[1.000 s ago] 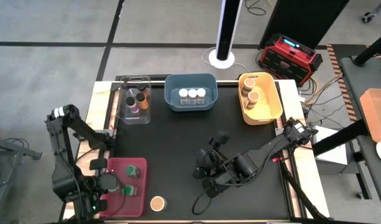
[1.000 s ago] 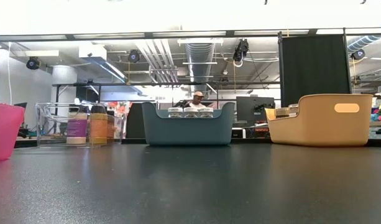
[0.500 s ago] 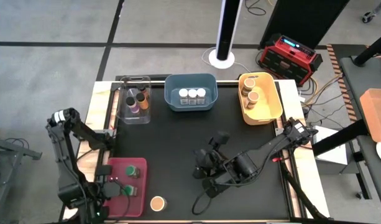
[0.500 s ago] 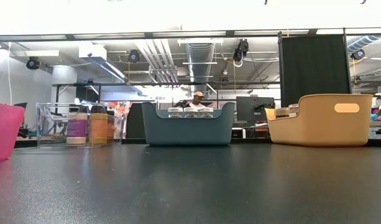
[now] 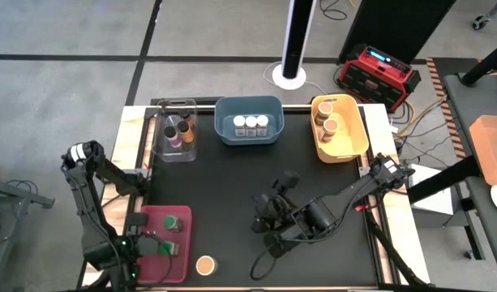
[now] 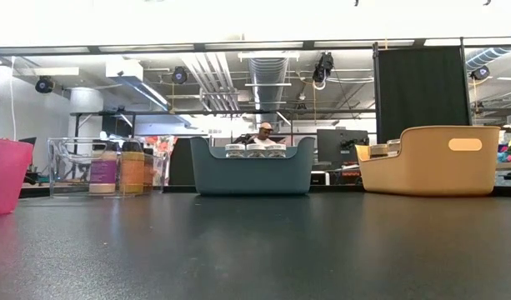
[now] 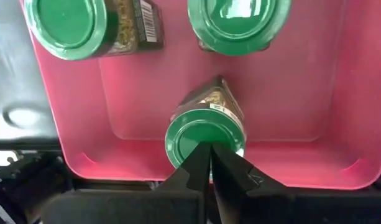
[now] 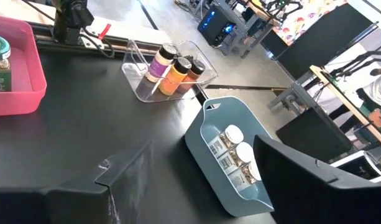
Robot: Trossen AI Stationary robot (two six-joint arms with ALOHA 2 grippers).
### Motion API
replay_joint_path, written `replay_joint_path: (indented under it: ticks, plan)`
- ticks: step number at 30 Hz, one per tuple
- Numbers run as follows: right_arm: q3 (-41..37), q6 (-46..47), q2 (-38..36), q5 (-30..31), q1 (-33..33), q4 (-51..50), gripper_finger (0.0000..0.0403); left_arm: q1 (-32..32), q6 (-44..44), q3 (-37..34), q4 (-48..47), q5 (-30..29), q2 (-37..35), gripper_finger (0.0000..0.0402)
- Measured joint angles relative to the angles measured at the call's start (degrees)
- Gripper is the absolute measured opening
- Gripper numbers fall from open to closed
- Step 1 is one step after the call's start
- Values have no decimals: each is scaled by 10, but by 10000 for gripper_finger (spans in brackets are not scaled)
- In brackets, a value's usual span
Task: Sort spices by type
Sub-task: Adjust the green seasoning bottle
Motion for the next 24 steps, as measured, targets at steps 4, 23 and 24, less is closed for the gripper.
replay_joint_path:
  ticks: [4,23,24]
  plan:
    - [0,0,0,0,0,1,272,0,42,0,0,0,0,0]
    - [0,-7,0,0,0,11,252,0,79,12,-19,-15,0,0]
    - [0,-7,0,0,0,12,254,0,79,12,-18,-16,0,0]
